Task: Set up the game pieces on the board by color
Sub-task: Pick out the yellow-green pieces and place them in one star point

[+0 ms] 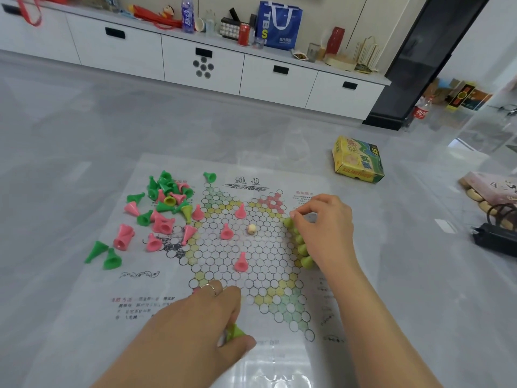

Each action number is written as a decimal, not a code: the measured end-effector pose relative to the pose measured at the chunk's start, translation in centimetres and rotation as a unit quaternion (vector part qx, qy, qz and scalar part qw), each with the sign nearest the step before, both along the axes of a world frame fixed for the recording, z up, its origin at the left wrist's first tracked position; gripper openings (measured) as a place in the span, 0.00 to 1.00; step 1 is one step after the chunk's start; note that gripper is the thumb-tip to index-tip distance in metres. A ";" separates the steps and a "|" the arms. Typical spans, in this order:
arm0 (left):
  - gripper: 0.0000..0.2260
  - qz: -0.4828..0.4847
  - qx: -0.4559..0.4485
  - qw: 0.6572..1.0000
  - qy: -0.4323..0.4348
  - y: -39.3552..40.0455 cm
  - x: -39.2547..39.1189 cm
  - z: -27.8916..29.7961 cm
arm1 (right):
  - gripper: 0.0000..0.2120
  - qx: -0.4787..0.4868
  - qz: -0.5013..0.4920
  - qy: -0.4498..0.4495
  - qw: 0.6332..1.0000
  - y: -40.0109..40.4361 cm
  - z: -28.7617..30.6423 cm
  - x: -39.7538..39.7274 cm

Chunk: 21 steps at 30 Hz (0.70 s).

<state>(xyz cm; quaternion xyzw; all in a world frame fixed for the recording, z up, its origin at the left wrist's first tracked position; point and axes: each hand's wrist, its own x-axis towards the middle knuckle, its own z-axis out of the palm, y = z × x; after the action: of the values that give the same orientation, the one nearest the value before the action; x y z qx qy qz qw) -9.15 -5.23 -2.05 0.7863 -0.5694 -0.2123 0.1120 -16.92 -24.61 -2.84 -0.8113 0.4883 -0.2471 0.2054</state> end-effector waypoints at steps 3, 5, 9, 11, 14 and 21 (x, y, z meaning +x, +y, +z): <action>0.16 -0.002 0.000 1.000 0.003 0.1 0.1 -0.1 | 0.05 -0.003 0.002 0.007 1.000 0.1 0.0 0.0; 0.16 -0.004 0.002 1.000 0.006 0.2 0.2 0.0 | 0.05 -0.009 0.005 0.014 1.000 0.2 0.0 0.1; 0.16 -0.006 0.005 1.000 0.008 0.2 0.3 0.0 | 0.05 -0.012 0.008 0.018 1.000 0.2 0.1 0.1; 0.16 -0.006 0.003 1.000 0.009 0.2 0.3 0.0 | 0.04 -0.013 0.009 0.017 1.000 0.2 0.1 0.1; 0.16 -0.002 0.005 1.000 0.013 0.3 0.4 0.0 | 0.04 -0.016 0.011 0.019 1.000 0.2 0.0 0.1; 0.16 -0.009 0.011 1.000 0.018 0.2 0.4 0.1 | 0.06 -0.022 0.011 0.045 0.999 0.2 -0.1 0.1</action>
<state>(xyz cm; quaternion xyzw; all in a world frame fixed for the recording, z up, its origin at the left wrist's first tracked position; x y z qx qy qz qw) -8.77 -5.02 -1.99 0.7783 -0.5722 -0.2336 0.1110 -16.86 -24.46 -2.93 -0.8315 0.4823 -0.2189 0.1677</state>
